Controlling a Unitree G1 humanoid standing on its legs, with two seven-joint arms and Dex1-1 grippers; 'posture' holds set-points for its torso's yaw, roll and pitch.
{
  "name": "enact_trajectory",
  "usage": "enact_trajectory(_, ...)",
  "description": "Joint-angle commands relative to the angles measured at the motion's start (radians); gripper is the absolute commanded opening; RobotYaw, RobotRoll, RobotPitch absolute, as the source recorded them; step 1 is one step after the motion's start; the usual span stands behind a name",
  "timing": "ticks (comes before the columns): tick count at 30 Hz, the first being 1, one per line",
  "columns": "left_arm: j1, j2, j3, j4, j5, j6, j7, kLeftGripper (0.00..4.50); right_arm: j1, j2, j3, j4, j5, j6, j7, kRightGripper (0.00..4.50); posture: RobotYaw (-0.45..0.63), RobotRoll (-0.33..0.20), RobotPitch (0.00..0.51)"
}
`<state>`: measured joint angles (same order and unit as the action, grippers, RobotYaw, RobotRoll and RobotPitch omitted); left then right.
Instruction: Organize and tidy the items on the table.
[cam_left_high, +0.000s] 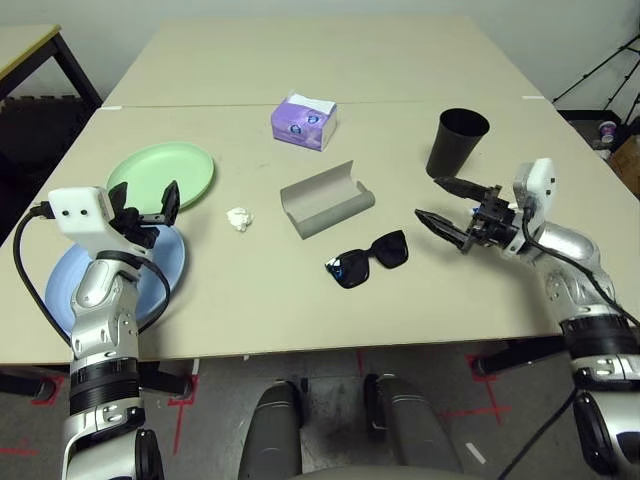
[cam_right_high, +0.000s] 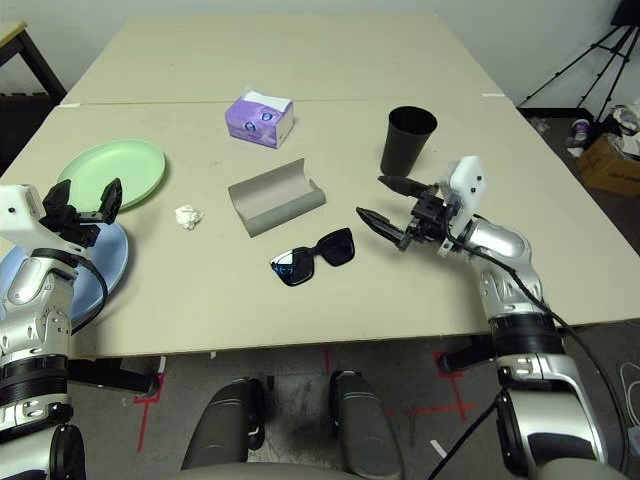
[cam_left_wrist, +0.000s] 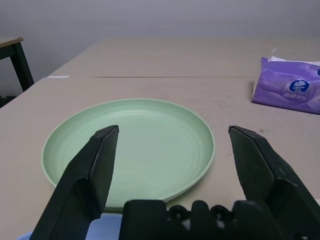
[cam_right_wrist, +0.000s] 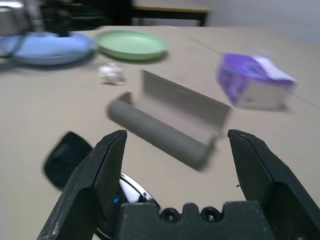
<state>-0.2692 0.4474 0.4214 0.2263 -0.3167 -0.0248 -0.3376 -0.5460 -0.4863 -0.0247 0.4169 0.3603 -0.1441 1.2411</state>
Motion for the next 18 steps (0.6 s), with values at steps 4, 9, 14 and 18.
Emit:
enact_trajectory(4, 0.029, -0.001, -0.001, -0.04, -0.01, 0.027, 0.001, 4.5, 0.007, -0.041, 0.053, -0.041, 0.001, -0.005, 0.145, 4.47, 0.04, 0.0, 0.138)
enact_trajectory(9, 0.034, 0.025, -0.005, -0.045, -0.015, 0.047, -0.038, 4.5, 0.005, -0.051, 0.067, -0.044, -0.015, -0.024, 0.17, 4.47, 0.04, 0.0, 0.138)
enact_trajectory(14, 0.036, 0.137, 0.001, -0.05, -0.044, 0.089, -0.174, 4.5, -0.009, -0.064, 0.084, -0.047, -0.035, -0.051, 0.199, 4.47, 0.05, 0.0, 0.142)
enact_trajectory(18, 0.028, 0.247, 0.014, -0.058, -0.096, 0.149, -0.288, 4.5, -0.016, -0.049, 0.071, -0.059, -0.013, -0.004, 0.171, 4.47, 0.06, 0.0, 0.144)
